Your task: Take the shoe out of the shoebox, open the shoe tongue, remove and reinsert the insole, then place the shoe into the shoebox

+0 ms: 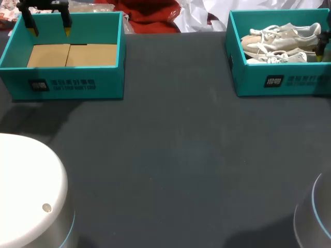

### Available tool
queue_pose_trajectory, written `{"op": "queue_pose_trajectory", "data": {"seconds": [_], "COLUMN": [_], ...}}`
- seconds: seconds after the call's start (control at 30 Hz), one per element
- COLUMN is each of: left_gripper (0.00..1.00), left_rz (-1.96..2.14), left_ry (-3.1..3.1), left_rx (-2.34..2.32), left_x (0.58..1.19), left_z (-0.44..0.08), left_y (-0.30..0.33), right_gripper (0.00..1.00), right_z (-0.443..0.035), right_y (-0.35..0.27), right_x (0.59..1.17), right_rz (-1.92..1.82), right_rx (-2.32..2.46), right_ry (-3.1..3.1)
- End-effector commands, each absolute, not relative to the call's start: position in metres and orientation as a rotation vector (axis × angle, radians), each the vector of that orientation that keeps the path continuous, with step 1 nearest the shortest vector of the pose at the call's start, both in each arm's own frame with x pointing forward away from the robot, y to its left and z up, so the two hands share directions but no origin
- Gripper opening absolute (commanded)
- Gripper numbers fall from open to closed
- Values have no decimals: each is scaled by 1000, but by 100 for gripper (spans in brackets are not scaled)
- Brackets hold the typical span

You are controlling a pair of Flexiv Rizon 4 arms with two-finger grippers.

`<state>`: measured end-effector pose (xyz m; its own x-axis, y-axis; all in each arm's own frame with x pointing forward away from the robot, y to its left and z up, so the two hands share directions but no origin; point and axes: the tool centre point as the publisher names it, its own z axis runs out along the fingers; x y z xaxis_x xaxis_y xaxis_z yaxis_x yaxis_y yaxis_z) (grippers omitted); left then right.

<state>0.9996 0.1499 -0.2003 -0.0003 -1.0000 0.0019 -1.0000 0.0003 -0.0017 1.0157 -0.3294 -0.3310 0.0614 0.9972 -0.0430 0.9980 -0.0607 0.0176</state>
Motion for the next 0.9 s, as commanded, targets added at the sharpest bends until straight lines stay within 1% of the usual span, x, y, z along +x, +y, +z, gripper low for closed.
{"op": "queue_pose_trajectory", "data": {"seconds": [0.03,0.17,0.27,0.37,0.53,0.7,0.73,0.77,0.8,0.87,0.9], "left_gripper": [100,100,100,100,100,100,100,100,100,100,100], "left_rz": [3,3,3,3,3,3,3,3,3,3,3], "left_ry": [-2222,-2222,-2222,-2222,-2222,-2222,-2222,-2222,-2222,-2222,-2222], "left_rx": [2221,2221,2221,2221,2221,2221,2221,2221,2221,2221,2221], "left_x": [1000,1000,1000,1000,1000,1000,1000,1000,1000,1000,1000], "left_z": [-200,-200,-200,-200,-200,-200,-200,-200,-200,-200,-200], "left_y": [150,150,150,150,150,150,150,150,150,150,150], "right_gripper": [78,81,81,80,80,79,77,73,66,49,47], "right_z": [-337,-341,-344,-347,-352,-357,-357,-358,-359,-359,-359], "right_y": [-331,-331,-330,-330,-330,-328,-327,-327,-326,-325,-325], "right_x": [1020,1020,1019,1019,1018,1017,1017,1017,1017,1017,1017], "right_rz": [-32,-31,-33,-31,-36,-72,-76,-84,-90,-95,-102], "right_rx": [2261,2260,2256,2253,2245,2231,2228,2224,2222,2218,2214], "right_ry": [2132,2139,2147,2156,2173,2188,2191,2195,2195,2197,2199]}}
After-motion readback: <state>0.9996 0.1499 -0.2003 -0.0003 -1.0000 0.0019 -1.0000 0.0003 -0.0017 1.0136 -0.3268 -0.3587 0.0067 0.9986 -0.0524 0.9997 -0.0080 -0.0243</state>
